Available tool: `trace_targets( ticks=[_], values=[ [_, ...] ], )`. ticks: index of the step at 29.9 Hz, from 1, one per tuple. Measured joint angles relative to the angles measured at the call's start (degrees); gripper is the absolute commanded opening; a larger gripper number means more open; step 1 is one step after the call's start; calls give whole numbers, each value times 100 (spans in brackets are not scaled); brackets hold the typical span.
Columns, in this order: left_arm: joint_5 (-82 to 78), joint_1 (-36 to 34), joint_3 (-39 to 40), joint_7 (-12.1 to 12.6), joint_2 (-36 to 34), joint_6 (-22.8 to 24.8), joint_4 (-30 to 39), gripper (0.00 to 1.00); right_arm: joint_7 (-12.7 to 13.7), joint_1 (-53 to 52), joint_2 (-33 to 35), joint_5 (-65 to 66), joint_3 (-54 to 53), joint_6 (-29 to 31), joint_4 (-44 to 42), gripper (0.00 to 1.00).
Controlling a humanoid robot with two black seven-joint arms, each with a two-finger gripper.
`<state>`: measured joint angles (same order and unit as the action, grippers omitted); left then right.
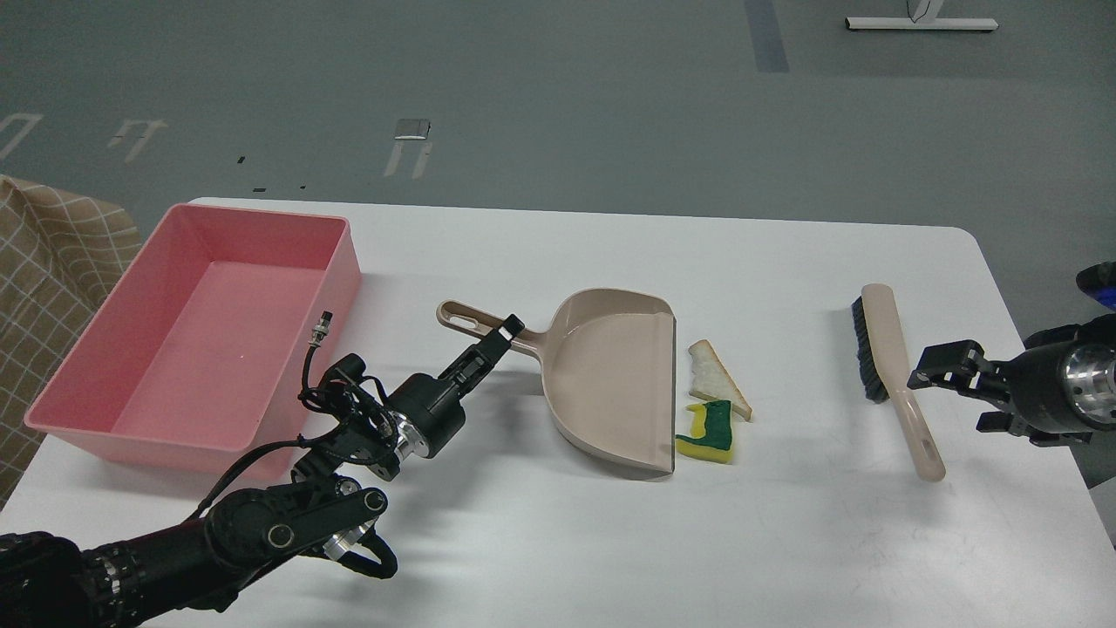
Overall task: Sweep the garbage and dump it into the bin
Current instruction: 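Move the right gripper down toward the wooden brush handle, then grasp the wooden brush handle with the right gripper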
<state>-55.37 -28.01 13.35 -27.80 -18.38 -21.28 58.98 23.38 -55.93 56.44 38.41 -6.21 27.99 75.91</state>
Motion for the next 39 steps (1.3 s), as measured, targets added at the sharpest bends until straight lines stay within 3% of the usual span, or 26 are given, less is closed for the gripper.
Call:
trace_targets(
  ticks=[4, 9, 25, 39],
  values=[
    [0, -2, 0, -5, 0, 1, 0, 0, -6, 11, -1, 0, -4, 0, 7, 93],
    [0, 4, 0, -6, 0, 2, 0, 0, -10, 24, -21, 0, -11, 0, 31, 85],
    [0, 3, 1, -6, -11, 3, 0, 0, 8, 13, -40, 198, 111, 0, 551, 81],
    [0, -22, 0, -10, -26, 8, -1, 0, 0, 7, -57, 445, 129, 1, 692, 67]
  ],
)
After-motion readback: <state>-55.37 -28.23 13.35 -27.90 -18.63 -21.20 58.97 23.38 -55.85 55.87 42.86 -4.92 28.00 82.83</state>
